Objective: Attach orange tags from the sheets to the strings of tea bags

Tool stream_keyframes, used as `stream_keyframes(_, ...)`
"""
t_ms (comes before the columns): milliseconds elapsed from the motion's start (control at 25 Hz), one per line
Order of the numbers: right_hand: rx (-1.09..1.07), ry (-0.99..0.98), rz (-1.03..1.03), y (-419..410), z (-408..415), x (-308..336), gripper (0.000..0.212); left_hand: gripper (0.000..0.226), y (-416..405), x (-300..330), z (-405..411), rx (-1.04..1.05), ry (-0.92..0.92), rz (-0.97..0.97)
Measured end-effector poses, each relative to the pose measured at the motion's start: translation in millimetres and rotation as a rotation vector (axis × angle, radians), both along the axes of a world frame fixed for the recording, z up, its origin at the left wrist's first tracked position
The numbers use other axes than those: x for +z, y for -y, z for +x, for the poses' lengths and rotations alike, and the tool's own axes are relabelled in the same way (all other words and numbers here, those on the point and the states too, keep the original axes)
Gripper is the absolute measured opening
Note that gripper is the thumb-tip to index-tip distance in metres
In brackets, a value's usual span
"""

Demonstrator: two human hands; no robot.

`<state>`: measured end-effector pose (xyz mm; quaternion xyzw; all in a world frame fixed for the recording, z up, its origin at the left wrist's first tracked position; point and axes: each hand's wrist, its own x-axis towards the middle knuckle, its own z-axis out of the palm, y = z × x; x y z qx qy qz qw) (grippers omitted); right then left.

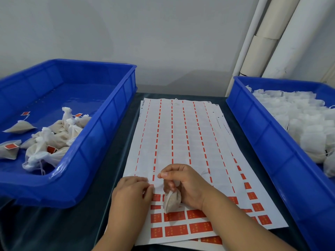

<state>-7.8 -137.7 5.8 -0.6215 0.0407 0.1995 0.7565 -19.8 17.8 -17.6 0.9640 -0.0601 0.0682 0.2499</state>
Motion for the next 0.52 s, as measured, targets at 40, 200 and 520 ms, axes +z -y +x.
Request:
stream_keyframes(40, 0.001, -0.003, 0.001, -0.1, 0.0, 0.2, 0.032, 0.027, -1.0, -1.3, 0.4, 0.002, 0.004, -0.008)
stream_keyframes(200, 0.004, -0.015, 0.007, 0.5, 1.1, 1.5, 0.032, 0.006, -3.0, 0.8, 1.9, 0.043, 0.009, -0.112)
stream_keyframes(520, -0.084, -0.065, 0.074, -3.4, 0.6, 4.1, 0.024, 0.011, -27.5, 20.2, 21.0, 0.497, -0.248, -0.619)
